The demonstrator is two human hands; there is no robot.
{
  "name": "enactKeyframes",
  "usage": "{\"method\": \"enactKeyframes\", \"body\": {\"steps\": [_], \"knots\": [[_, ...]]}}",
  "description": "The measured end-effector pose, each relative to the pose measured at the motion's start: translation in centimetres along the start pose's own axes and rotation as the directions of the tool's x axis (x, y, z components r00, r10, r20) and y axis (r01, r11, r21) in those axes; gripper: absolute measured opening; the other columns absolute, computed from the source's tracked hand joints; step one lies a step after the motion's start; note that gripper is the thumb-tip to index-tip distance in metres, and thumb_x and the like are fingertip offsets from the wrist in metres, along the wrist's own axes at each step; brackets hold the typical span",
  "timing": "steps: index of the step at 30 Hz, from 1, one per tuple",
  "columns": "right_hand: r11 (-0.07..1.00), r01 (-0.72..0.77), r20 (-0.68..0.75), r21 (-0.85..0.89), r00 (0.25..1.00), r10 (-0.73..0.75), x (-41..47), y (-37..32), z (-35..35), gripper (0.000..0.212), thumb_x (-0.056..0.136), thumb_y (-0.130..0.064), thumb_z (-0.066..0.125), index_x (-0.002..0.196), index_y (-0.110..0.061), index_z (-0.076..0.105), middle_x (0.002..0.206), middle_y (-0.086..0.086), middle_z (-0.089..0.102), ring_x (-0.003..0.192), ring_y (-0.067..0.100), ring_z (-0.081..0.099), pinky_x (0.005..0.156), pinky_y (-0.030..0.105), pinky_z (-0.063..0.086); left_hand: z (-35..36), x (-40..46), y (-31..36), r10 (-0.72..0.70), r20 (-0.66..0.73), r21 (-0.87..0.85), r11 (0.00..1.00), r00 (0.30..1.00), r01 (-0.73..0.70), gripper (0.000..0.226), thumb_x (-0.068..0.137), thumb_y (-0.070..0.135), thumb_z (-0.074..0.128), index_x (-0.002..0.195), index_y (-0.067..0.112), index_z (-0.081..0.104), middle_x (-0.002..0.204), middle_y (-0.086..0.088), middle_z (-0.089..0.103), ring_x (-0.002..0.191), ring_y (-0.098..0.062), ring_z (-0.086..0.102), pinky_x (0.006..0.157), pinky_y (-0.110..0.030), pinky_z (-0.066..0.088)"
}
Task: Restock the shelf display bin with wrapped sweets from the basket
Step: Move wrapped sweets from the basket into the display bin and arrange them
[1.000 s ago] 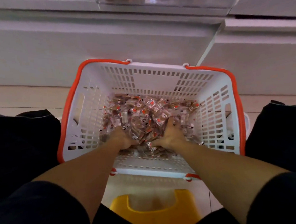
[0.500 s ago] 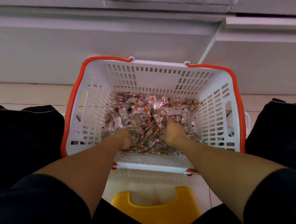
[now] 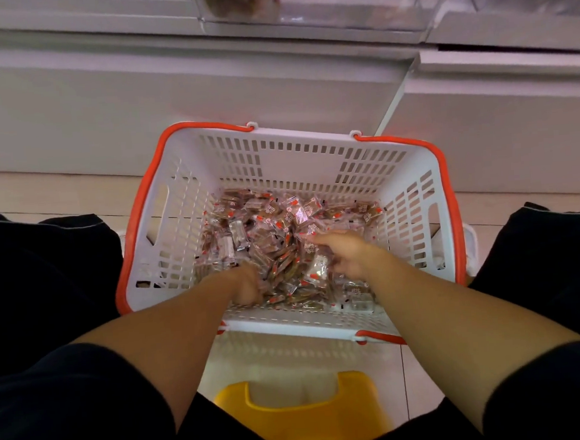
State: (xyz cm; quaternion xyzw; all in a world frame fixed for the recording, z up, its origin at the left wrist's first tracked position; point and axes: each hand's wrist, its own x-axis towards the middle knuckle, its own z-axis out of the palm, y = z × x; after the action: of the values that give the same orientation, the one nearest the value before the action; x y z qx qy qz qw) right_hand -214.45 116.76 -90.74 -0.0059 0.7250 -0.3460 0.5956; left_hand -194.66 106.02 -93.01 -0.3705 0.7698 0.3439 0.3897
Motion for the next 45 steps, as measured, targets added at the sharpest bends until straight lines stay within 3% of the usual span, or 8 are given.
{"method": "enactKeyframes", "body": {"steps": [3,8,17,24,29,32,38,45], "knots": [[1.0,0.014,-0.004,-0.012,1.0,-0.014,-0.3,-0.6,-0.8,0.041,0.075,-0.031,0.084,0.107,-0.013,0.066,0.111,0.005,0.067,0.083,0.017,0.072,0.067,0.034,0.058,-0.9,-0.1,0.2,-0.047,-0.024,-0.273,0.961,0.999,0.039,0.039,0.099,0.039,0.05,0.112,0.004,0.061,0.102,-0.016,0.064,0.087,-0.026,0.061,0.08,-0.037,0.054],[0.967,0.097,-0.23,-0.234,0.961,-0.151,-0.2,-1.0,-1.5,0.054,0.076,-0.041,0.082,0.111,-0.004,0.063,0.084,0.004,0.068,0.074,0.022,0.065,0.072,0.032,0.053,-3.7,-1.7,1.7,-0.036,0.064,-0.778,0.625,0.997,0.072,0.021,0.1,0.02,0.052,0.105,0.001,0.057,0.084,-0.009,0.063,0.071,-0.019,0.057,0.064,-0.03,0.051],[0.931,0.046,0.3,0.361,0.94,-0.163,-3.5,-4.4,-1.4,0.044,0.069,-0.024,0.087,0.105,-0.004,0.073,0.066,0.003,0.06,0.056,0.012,0.058,0.046,0.018,0.05,-6.8,-3.5,3.1,0.117,-0.08,-0.984,0.152,0.99,-0.098,0.019,0.088,0.012,0.06,0.107,0.013,0.059,0.089,-0.007,0.06,0.078,-0.018,0.059,0.066,-0.033,0.055],[0.907,0.139,0.355,0.399,0.888,-0.292,-5.5,-5.6,-0.7,0.028,0.08,-0.024,0.077,0.101,-0.007,0.069,0.063,0.0,0.055,0.055,0.01,0.051,0.043,0.017,0.043,-8.0,-5.4,5.1,0.302,-0.112,-0.928,0.31,0.947,-0.209,0.038,0.088,0.031,0.07,0.122,0.015,0.066,0.106,0.0,0.072,0.08,-0.01,0.064,0.065,-0.024,0.048],[0.876,0.154,0.329,0.457,0.886,-0.328,-6.4,-5.8,-0.4,0.021,0.081,-0.031,0.076,0.093,-0.013,0.072,0.063,0.0,0.05,0.055,0.011,0.047,0.044,0.018,0.04,-8.0,-6.5,6.1,0.361,-0.091,-0.943,0.268,0.928,-0.197,0.045,0.084,0.043,0.07,0.121,0.017,0.067,0.109,-0.003,0.07,0.078,-0.008,0.065,0.077,-0.029,0.05],[0.93,0.24,0.368,0.278,0.868,-0.334,-7.1,-6.3,-0.1,0.029,0.089,-0.043,0.066,0.082,-0.015,0.067,0.064,0.0,0.049,0.054,0.011,0.044,0.046,0.02,0.038,-8.4,-7.3,6.5,0.428,-0.045,-0.968,0.205,0.903,-0.145,0.043,0.088,0.041,0.067,0.119,0.013,0.067,0.118,-0.009,0.069,0.103,-0.017,0.069,0.081,-0.035,0.057],[0.894,0.442,0.255,0.074,0.858,-0.446,-9.9,-10.7,-3.3,0.016,0.09,-0.029,0.069,0.09,-0.015,0.062,0.066,0.001,0.049,0.052,0.011,0.042,0.046,0.021,0.034,-10.5,-9.9,6.2,0.447,-0.025,-0.993,0.094,0.894,-0.075,0.035,0.079,0.011,0.071,0.113,0.007,0.066,0.101,-0.012,0.074,0.09,-0.026,0.072,0.068,-0.035,0.06],[0.544,0.733,0.478,-0.408,0.679,-0.558,-19.1,-19.6,-4.0,0.014,0.074,-0.007,0.082,0.085,-0.013,0.075,0.072,0.005,0.069,0.059,0.007,0.058,0.055,0.022,0.047,-19.2,-16.9,8.1,0.649,-0.015,-0.953,0.221,0.76,-0.208,0.05,0.079,0.004,0.067,0.127,-0.001,0.058,0.131,-0.023,0.059,0.12,-0.038,0.059,0.08,-0.04,0.06]]}}
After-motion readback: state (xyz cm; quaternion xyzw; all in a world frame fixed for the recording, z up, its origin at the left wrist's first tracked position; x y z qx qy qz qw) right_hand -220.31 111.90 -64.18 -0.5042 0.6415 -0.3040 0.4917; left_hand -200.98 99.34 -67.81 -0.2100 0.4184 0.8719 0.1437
